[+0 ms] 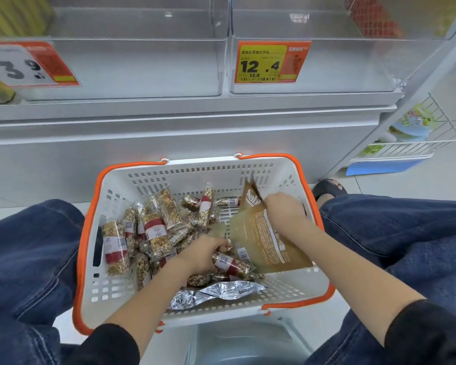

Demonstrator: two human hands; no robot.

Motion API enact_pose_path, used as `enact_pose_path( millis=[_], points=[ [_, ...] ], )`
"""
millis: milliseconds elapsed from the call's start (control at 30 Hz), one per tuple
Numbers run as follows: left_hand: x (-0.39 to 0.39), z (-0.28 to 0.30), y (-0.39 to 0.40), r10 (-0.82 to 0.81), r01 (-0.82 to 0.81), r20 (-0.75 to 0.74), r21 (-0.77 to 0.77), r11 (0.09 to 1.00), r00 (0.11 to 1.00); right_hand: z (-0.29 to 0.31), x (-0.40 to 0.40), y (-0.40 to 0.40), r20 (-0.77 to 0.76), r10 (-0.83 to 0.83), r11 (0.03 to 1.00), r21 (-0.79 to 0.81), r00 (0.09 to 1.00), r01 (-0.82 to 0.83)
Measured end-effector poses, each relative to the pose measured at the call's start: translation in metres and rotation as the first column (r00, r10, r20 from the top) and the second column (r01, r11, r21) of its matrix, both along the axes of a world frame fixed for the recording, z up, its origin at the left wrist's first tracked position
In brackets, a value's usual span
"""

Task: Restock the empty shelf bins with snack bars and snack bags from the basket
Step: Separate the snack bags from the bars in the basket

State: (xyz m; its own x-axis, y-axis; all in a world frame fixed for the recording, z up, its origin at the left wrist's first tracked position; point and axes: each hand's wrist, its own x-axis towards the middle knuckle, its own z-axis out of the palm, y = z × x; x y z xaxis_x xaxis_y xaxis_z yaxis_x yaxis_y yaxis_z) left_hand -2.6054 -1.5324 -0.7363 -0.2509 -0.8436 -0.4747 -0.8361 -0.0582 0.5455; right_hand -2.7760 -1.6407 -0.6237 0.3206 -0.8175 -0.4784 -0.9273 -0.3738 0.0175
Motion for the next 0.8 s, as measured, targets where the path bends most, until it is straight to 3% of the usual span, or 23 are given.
enact_pose_path(
  millis=[233, 533, 667, 800],
  points=[
    [-0.003, -0.003, -0.004, -0.011, 0.011, -0.008, 0.015, 1.000, 1.000, -0.020, -0.020, -0.013, 0.127, -0.118, 0.982, -0.132, 0.985, 0.134],
    [-0.003, -0.003, -0.008, 0.015, -0.014, -0.031, 0.038, 0.999, 0.999, -0.049, -0.009, -0.015, 0.140, -0.225, 0.974, -0.002, 0.964, 0.228],
    [-0.003, -0.001, -0.010, 0.014, -0.013, -0.019, 0.053, 0.999, 1.000, -0.060, -0.015, -0.016, 0.150, -0.211, 0.969, 0.163, 0.966, 0.187],
    [-0.003, -0.001, -0.010, 0.022, -0.021, -0.016, 0.056, 0.998, 1.000, -0.060, -0.019, -0.011, 0.170, -0.203, 0.979, 0.025, 0.964, 0.202]
  ],
)
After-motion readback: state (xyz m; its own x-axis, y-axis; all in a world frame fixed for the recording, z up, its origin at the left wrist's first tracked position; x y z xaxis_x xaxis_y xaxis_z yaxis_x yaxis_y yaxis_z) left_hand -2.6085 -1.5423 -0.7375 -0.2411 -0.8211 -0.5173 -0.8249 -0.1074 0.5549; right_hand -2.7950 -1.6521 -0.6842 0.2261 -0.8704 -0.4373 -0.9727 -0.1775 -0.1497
